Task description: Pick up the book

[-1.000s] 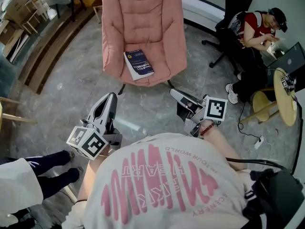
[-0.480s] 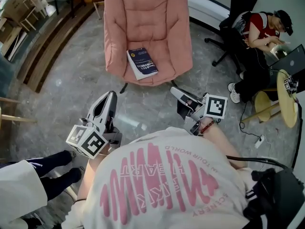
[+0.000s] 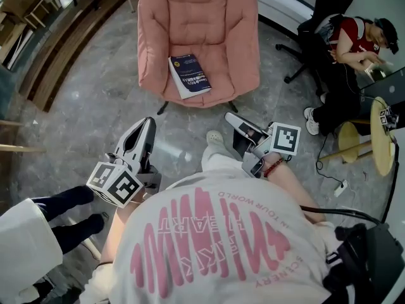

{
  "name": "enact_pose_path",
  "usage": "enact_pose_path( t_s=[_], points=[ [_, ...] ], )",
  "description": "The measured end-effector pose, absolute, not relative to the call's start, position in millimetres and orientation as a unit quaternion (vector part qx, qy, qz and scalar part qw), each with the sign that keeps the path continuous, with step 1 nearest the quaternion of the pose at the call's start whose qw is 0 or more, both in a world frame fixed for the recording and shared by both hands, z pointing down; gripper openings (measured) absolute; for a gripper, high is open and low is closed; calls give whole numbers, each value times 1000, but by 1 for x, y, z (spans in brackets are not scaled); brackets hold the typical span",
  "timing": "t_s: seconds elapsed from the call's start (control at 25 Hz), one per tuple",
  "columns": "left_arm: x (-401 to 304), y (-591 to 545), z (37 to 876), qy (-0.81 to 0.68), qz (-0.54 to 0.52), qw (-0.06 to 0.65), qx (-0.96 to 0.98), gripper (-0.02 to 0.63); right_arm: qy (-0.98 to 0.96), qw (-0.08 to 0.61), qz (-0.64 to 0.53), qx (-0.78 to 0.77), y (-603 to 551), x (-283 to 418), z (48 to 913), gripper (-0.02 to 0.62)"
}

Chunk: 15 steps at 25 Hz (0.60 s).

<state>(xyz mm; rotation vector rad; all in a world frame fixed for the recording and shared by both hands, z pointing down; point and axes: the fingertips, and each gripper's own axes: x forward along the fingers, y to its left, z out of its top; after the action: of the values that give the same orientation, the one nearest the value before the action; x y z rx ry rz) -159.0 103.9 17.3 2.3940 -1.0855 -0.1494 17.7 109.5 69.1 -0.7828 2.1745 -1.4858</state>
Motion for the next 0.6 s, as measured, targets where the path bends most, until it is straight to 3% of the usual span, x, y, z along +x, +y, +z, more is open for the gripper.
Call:
enact_pose_path(
  t_s=[0.28, 0.6],
  points=[
    [-159, 50, 28, -416, -61, 269, 867, 8, 751, 210, -562, -276, 45, 28, 85, 9],
    [-145, 0, 52, -436, -42, 280, 854, 8, 751, 159, -585, -261, -18, 30, 109, 9]
  ],
)
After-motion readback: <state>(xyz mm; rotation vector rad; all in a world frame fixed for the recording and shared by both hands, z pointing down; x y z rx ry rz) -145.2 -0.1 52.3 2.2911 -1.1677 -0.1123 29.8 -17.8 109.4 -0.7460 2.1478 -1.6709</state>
